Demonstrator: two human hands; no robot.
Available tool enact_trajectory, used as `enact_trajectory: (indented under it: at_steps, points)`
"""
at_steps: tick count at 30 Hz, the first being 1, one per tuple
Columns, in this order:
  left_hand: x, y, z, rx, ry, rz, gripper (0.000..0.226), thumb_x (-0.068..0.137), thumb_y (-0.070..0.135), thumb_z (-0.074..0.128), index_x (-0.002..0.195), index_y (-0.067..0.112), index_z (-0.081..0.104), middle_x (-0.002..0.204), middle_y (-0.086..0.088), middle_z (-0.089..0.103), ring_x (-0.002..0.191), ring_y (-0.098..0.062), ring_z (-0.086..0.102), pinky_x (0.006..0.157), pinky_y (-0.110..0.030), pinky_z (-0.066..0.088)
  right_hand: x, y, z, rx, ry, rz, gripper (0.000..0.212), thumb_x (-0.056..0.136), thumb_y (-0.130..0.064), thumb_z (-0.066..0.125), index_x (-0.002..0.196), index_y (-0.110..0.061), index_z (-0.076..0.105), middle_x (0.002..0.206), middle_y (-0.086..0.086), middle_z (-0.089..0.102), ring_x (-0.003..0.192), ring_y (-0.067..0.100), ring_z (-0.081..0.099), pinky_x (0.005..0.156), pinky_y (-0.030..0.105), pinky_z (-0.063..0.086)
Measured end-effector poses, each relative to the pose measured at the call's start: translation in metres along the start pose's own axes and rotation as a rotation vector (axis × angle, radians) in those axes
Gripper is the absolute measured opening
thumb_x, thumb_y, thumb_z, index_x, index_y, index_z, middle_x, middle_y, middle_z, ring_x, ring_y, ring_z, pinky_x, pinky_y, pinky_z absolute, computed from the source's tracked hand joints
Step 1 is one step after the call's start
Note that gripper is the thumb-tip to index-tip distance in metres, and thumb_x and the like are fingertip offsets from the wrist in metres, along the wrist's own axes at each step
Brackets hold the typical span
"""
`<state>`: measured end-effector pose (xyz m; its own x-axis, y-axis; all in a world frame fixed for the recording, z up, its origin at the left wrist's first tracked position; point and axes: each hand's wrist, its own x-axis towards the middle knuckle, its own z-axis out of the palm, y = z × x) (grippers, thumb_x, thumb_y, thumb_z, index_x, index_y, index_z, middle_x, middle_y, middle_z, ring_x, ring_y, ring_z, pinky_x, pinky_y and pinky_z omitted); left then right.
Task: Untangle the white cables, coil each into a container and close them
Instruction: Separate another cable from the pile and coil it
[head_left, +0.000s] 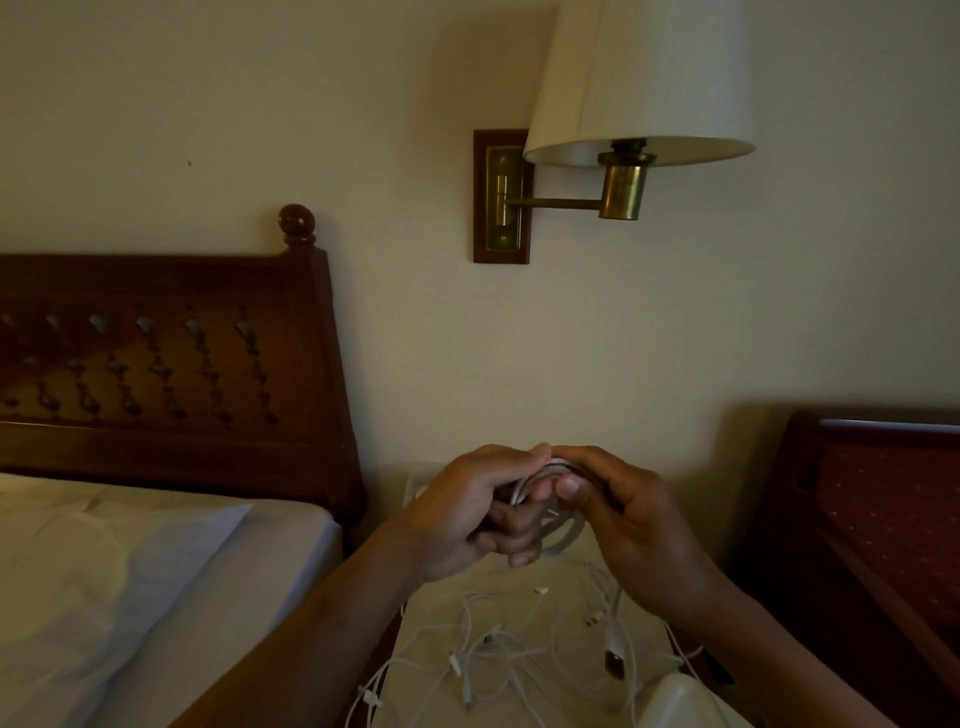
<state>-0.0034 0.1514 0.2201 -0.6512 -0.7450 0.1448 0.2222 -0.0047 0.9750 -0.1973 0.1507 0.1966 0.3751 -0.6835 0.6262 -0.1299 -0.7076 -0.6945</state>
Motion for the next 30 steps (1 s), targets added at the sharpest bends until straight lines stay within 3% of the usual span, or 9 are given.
enact_trajectory:
  at_steps: [3, 11, 15, 18, 20, 21, 24, 26, 30]
  points:
    - [0.002, -0.004, 0.003, -0.040, 0.049, -0.007, 0.038, 0.109, 0.033, 0.047, 0.082, 0.007, 0.057, 0.049, 0.003, 0.025, 0.038, -0.014, 0.028, 0.056, -0.034, 0.046, -0.002, 0.001, 0.003, -0.058, 0.110, -0.064, 0.027, 0.103, -0.012, 0.050, 0.118, -0.021, 0.071, 0.099, -0.015, 0.074, 0.094, 0.007, 0.072, 0.078, 0.012, 0.053]
    - [0.001, 0.002, 0.002, -0.075, -0.048, -0.004, 0.029, 0.109, 0.027, 0.049, 0.089, 0.006, 0.057, 0.055, 0.002, 0.030, 0.044, -0.014, 0.031, 0.061, -0.033, 0.045, -0.002, 0.007, -0.004, 0.095, 0.130, 0.029, 0.030, 0.106, -0.020, 0.047, 0.123, -0.019, 0.071, 0.112, -0.002, 0.075, 0.108, 0.021, 0.071, 0.088, 0.029, 0.058]
    - [0.004, -0.007, 0.006, -0.197, 0.075, 0.127, 0.030, 0.108, 0.028, 0.047, 0.088, 0.008, 0.056, 0.056, 0.002, 0.032, 0.045, -0.013, 0.034, 0.061, -0.033, 0.046, -0.002, 0.018, -0.004, -0.004, 0.147, 0.135, 0.033, 0.109, -0.014, 0.043, 0.136, -0.017, 0.062, 0.120, -0.001, 0.071, 0.113, 0.018, 0.068, 0.092, 0.032, 0.056]
    - [0.008, -0.010, 0.007, -0.297, 0.186, 0.215, 0.033, 0.108, 0.029, 0.043, 0.088, 0.007, 0.058, 0.054, 0.001, 0.038, 0.044, -0.014, 0.041, 0.061, -0.033, 0.051, -0.004, 0.026, 0.012, -0.163, 0.188, 0.208, 0.043, 0.106, -0.001, 0.046, 0.106, -0.034, 0.072, 0.085, -0.012, 0.074, 0.069, -0.004, 0.065, 0.063, 0.013, 0.049]
    - [0.012, -0.012, 0.009, -0.307, 0.248, 0.260, 0.035, 0.107, 0.031, 0.041, 0.088, 0.007, 0.058, 0.052, 0.000, 0.041, 0.044, -0.016, 0.046, 0.062, -0.033, 0.053, -0.006, 0.030, 0.021, -0.218, 0.150, 0.269, 0.056, 0.104, 0.001, 0.044, 0.078, -0.045, 0.063, 0.064, -0.012, 0.064, 0.049, 0.002, 0.053, 0.049, 0.013, 0.038]
    - [0.015, -0.012, 0.011, -0.285, 0.288, 0.277, 0.036, 0.107, 0.032, 0.040, 0.088, 0.007, 0.057, 0.052, -0.001, 0.042, 0.044, -0.016, 0.047, 0.062, -0.033, 0.053, -0.007, 0.031, 0.025, -0.238, 0.109, 0.269, 0.057, 0.103, 0.002, 0.043, 0.077, -0.046, 0.059, 0.066, -0.013, 0.063, 0.049, 0.003, 0.052, 0.048, 0.014, 0.037]
    - [0.019, -0.012, 0.013, -0.215, 0.403, 0.293, 0.038, 0.105, 0.038, 0.041, 0.085, 0.009, 0.053, 0.050, 0.001, 0.035, 0.040, -0.014, 0.040, 0.057, -0.031, 0.049, -0.010, 0.031, 0.029, -0.411, -0.009, 0.172, 0.045, 0.098, 0.008, 0.048, 0.100, -0.035, 0.060, 0.072, -0.028, 0.062, 0.061, -0.006, 0.059, 0.054, 0.006, 0.040]
    - [0.018, -0.011, 0.011, -0.162, 0.422, 0.275, 0.041, 0.105, 0.042, 0.041, 0.080, 0.012, 0.052, 0.049, 0.002, 0.029, 0.038, -0.012, 0.029, 0.051, -0.030, 0.044, -0.004, 0.034, 0.019, -0.521, 0.013, 0.188, 0.036, 0.097, 0.007, 0.051, 0.116, -0.018, 0.068, 0.065, -0.020, 0.061, 0.063, -0.009, 0.061, 0.056, 0.002, 0.040]
    - [0.006, -0.016, 0.010, -0.054, 0.278, 0.129, 0.048, 0.108, 0.048, 0.036, 0.078, 0.014, 0.051, 0.053, 0.001, 0.021, 0.039, -0.011, 0.021, 0.049, -0.028, 0.039, 0.017, 0.040, -0.019, -0.567, 0.217, 0.386, 0.037, 0.104, -0.007, 0.045, 0.133, -0.019, 0.065, 0.110, 0.007, 0.076, 0.075, 0.011, 0.065, 0.066, 0.020, 0.051]
